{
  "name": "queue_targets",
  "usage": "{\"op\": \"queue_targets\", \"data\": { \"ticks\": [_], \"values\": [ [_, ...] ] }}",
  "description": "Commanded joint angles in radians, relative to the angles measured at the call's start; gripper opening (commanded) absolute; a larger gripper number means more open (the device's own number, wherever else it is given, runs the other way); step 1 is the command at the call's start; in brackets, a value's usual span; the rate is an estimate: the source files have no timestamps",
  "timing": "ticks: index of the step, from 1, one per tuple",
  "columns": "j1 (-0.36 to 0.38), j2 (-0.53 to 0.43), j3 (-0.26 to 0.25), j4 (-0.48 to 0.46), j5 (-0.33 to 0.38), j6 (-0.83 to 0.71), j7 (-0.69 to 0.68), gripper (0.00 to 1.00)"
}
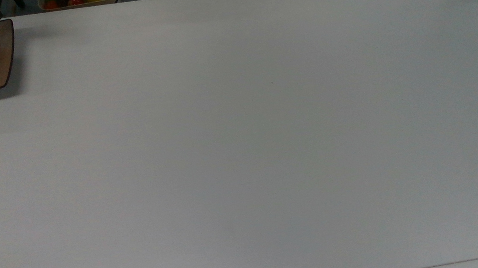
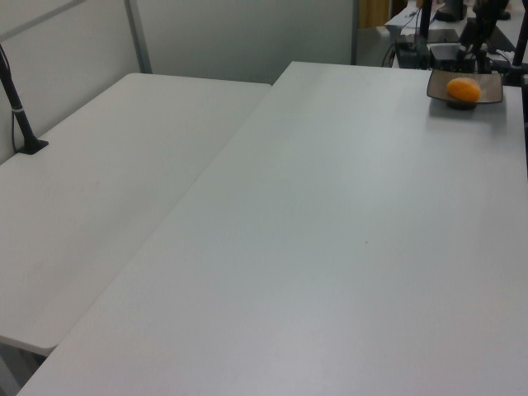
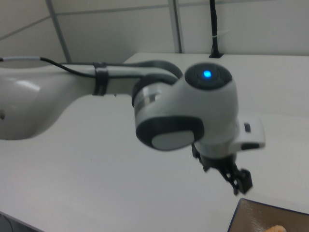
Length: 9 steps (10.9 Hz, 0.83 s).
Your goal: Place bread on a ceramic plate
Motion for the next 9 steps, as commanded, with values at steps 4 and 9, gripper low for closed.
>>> {"op": "queue_targets", "data": {
  "ticks": [4,9],
  "values": [
    [-0.002,-0.081,0.241,0.189,-0.148,-0.300,0.322,1.00],
    [-0.014,-0.174,0.519,0.191,-0.271,-0.372,0.530,1.00]
  ]
}}
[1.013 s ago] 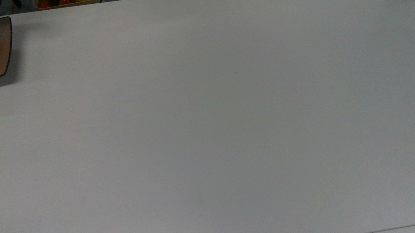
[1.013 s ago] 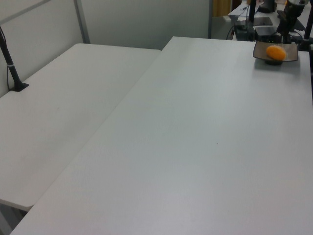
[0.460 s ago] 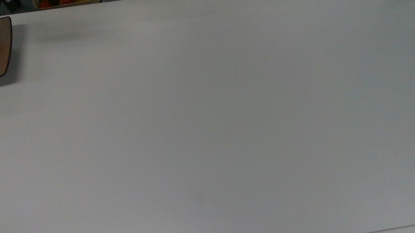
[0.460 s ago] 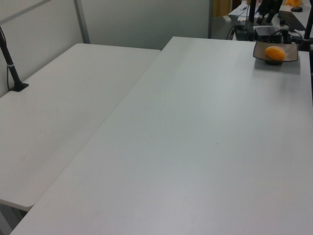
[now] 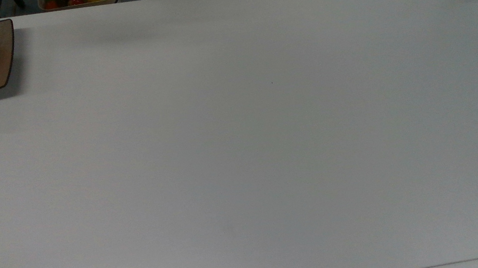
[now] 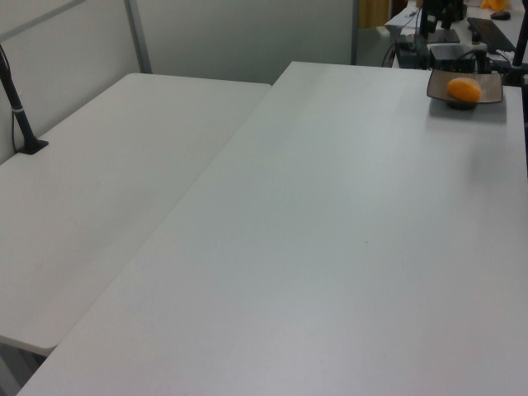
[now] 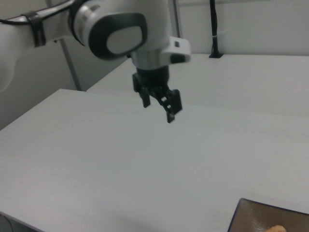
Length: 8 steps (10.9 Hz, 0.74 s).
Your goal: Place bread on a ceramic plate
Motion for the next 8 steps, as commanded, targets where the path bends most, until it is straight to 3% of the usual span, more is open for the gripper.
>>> {"op": "queue_targets", "data": {
  "ticks": [1,3,6,8],
  "values": [
    [-0.010,-0.023,0.206,-0.015,-0.075,-0.012,0.127,1.00],
    [-0.010,-0.019,0.319,-0.023,-0.076,-0.003,0.214,1.00],
    [-0.003,-0.010,0.415,-0.027,-0.072,-0.001,0.276,1.00],
    [0.008,0.007,0.442,-0.033,-0.075,0.005,0.282,1.00]
  ]
}}
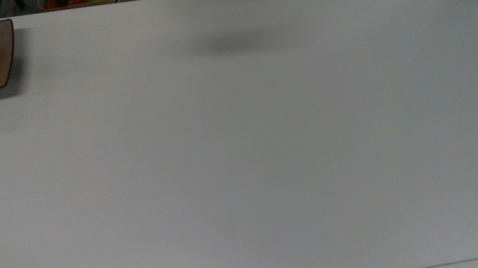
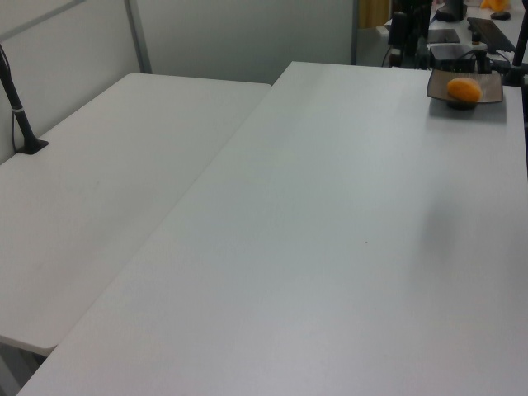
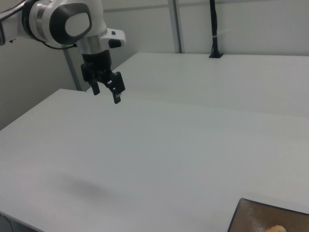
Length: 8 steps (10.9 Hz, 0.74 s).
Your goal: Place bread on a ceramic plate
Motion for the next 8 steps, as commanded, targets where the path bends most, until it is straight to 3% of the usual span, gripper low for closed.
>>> {"op": "queue_targets", "data": {
  "ticks": [1,5,8],
  "values": [
    [0.007,0.020,0.040,-0.019,-0.018,0.027,0.027,1.00],
    [0.008,0.030,0.097,-0.048,-0.087,0.021,0.061,1.00],
    [0.007,0.031,0.100,-0.048,-0.114,0.024,0.078,1.00]
  ]
}}
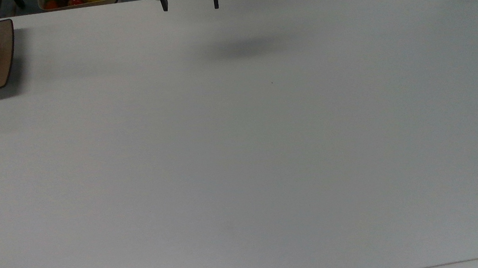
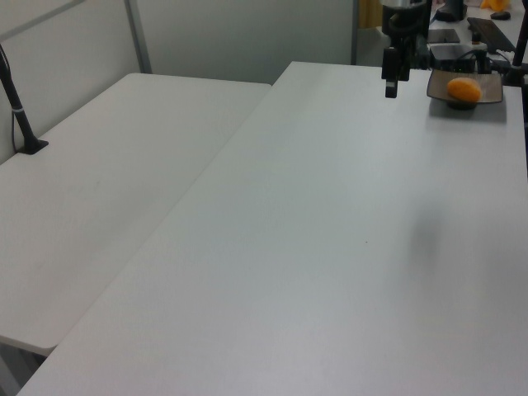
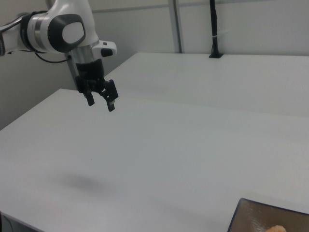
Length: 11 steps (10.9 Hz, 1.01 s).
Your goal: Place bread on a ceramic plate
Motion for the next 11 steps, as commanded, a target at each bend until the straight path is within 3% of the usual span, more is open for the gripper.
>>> {"op": "queue_targets", "data": {
  "ticks": [1,11],
  "values": [
    [0.006,-0.012,0.001,-0.020,-0.033,0.021,0.024,1.00],
    [0.017,0.009,0.001,-0.017,-0.035,0.042,0.024,1.00]
  ]
}}
